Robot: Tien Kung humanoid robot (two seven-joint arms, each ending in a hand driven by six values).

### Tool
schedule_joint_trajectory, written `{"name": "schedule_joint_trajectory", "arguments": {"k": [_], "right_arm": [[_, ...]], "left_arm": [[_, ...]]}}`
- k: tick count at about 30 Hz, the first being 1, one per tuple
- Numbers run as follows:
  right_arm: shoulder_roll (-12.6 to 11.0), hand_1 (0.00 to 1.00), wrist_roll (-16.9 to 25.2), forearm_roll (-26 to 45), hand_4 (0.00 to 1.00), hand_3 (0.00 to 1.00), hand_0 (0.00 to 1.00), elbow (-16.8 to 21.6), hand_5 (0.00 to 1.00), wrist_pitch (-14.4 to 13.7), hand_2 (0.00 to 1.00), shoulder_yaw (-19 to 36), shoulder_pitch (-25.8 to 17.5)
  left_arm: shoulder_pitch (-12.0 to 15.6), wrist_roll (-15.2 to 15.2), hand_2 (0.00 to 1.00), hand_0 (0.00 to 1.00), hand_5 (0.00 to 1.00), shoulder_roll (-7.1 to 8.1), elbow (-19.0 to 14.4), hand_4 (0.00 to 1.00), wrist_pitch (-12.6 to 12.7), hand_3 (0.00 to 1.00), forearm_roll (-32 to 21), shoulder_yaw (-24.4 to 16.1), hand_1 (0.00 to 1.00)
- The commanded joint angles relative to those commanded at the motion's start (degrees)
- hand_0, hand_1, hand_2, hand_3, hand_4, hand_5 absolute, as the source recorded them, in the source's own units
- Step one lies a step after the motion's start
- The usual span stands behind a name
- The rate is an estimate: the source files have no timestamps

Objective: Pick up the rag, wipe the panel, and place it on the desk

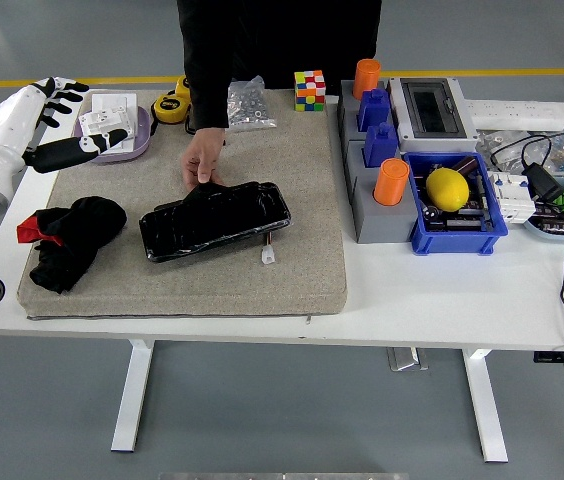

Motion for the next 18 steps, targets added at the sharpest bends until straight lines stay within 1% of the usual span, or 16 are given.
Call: {"name": "schedule_joint_trajectory", "arguments": {"k": [12, 18], "right_arm": [[0.30, 0.462, -0.54, 0.18, 0.998, 0.615, 0.687, -0.73, 0.676, 1.33, 0.642, -1.16, -0.96], [0.32, 0.461, -0.91, 0.15, 0.998, 0.615, 0.688, -1.53, 0.676, 2.21, 0.643, -1.86, -0.90]], "left_arm": [[0.24, 0.99, 0.721, 0.477, 0.645, -0.90, -0.17, 0.998, -0.78, 0.766, 0.86, 0.26, 0.658], [-0.16, 1.14, 0.720, 0.478, 0.645, -1.56, 0.32, 0.998, -0.91, 0.767, 0.98, 1.09, 0.663]]}}
